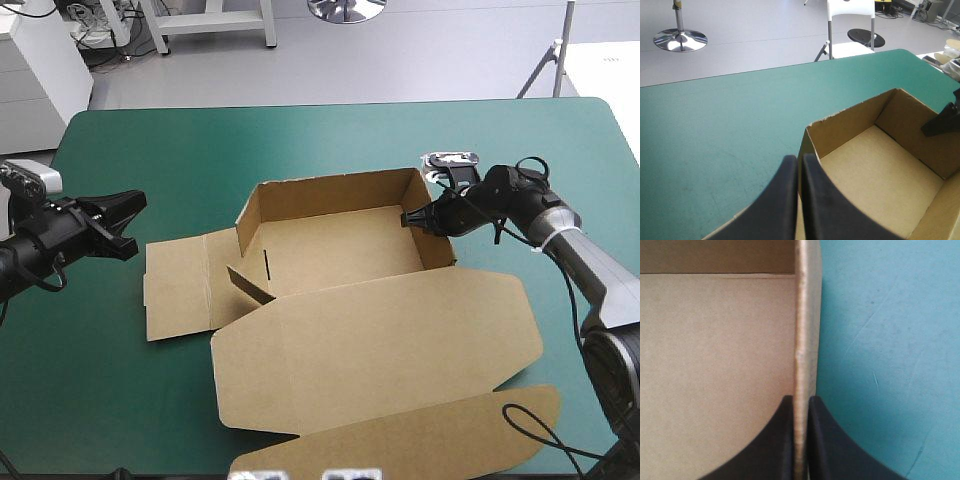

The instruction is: Fold the box

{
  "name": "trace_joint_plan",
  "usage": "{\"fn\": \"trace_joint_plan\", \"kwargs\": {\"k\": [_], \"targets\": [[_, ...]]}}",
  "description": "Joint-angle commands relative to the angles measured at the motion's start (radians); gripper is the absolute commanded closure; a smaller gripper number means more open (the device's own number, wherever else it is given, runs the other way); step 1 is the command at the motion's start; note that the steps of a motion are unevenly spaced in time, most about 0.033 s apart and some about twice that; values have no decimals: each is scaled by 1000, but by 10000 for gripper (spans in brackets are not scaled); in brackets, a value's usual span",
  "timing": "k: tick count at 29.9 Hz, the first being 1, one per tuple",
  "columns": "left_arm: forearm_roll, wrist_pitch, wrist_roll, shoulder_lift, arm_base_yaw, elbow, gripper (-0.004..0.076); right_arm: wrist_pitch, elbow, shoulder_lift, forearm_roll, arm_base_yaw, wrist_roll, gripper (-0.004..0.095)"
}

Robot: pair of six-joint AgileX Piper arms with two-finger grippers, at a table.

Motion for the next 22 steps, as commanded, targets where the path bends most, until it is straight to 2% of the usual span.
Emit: {"fn": "trace_joint_plan", "kwargs": {"k": [1, 5, 9, 11, 15, 18, 20, 22], "targets": [[-56, -2, -4, -13, -6, -29, 715, -67, -22, -39, 42, -1, -23, 874], [-48, -2, -4, -13, -6, -29, 715, -67, -22, -39, 64, -1, -61, 767], [-48, -2, -4, -13, -6, -29, 715, -71, -34, -39, 133, -1, -146, 572], [-47, 2, -4, -13, -6, -29, 715, -51, -61, -39, 138, -1, -139, 468], [-45, 15, -4, -13, -6, -29, 715, 25, -143, -39, 126, -1, -139, 331], [-45, 17, -4, -13, -6, -29, 715, 169, -238, -39, 100, -3, -85, 308], [-45, 19, -4, -13, -6, -29, 715, 298, -297, -39, 26, -3, 19, 308], [-45, 25, -4, -13, -8, -29, 715, 453, -348, -39, -70, -3, 57, 308]]}}
